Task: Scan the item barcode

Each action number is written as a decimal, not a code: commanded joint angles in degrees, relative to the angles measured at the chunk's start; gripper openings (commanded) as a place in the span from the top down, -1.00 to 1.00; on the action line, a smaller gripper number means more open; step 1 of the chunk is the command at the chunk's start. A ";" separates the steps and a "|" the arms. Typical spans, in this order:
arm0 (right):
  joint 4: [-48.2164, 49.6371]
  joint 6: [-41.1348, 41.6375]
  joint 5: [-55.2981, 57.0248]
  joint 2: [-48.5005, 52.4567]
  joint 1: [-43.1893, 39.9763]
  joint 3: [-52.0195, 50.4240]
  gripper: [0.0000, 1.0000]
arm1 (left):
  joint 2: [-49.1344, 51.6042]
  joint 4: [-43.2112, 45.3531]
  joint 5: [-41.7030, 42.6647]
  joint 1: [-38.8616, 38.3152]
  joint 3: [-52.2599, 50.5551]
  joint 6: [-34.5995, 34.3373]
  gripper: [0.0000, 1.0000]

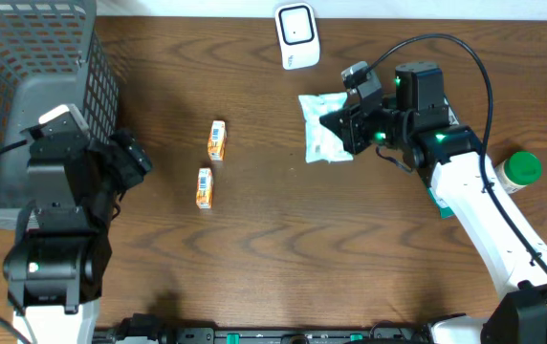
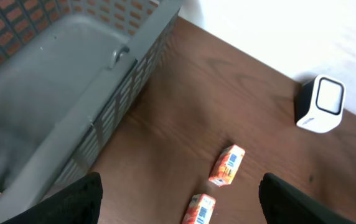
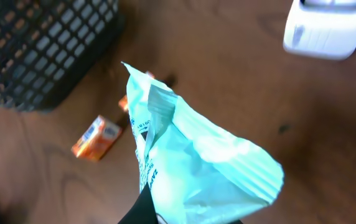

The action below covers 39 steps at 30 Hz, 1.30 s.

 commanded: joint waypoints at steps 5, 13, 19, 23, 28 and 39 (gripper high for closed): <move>2.43 -2.16 10.10 -0.94 3.19 0.13 0.98 | 3.54 -0.20 -0.68 0.24 0.00 0.35 -0.63; 1.81 -2.45 13.25 -0.94 4.96 0.13 0.98 | 7.63 -0.20 -0.68 0.24 0.00 0.35 -0.64; 1.79 -4.04 13.20 -0.94 4.96 0.13 0.98 | 10.45 -0.20 -0.68 0.24 0.00 0.35 -0.64; 1.86 -4.07 12.31 -0.94 4.96 0.13 0.98 | 12.09 -0.17 -0.68 0.24 0.00 0.35 -0.64; 1.90 -4.09 12.35 -0.94 4.96 0.13 0.98 | 14.21 -0.17 -0.68 0.24 0.00 0.35 -0.64; 0.96 -4.07 12.33 -0.94 4.98 0.13 0.98 | 16.46 -0.17 -0.68 0.24 0.00 0.35 -0.64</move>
